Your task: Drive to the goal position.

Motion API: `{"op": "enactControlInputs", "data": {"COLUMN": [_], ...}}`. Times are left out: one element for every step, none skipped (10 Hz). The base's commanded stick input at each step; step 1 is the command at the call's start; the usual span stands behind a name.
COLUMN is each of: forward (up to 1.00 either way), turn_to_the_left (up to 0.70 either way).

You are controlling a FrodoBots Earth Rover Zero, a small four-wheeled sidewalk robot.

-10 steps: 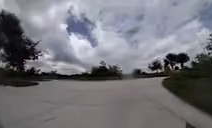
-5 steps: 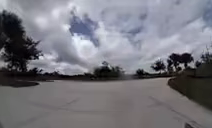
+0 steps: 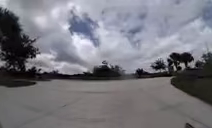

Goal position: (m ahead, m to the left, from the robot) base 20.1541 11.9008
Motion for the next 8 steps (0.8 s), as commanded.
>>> {"op": "enactControlInputs", "data": {"forward": [0.6, 0.6, 0.6, 0.6, 0.6, 0.61, 0.6, 0.6], "turn_to_the_left": [0.04, 0.04, 0.08, 0.13, 0.15, 0.15, 0.15, 0.15]}}
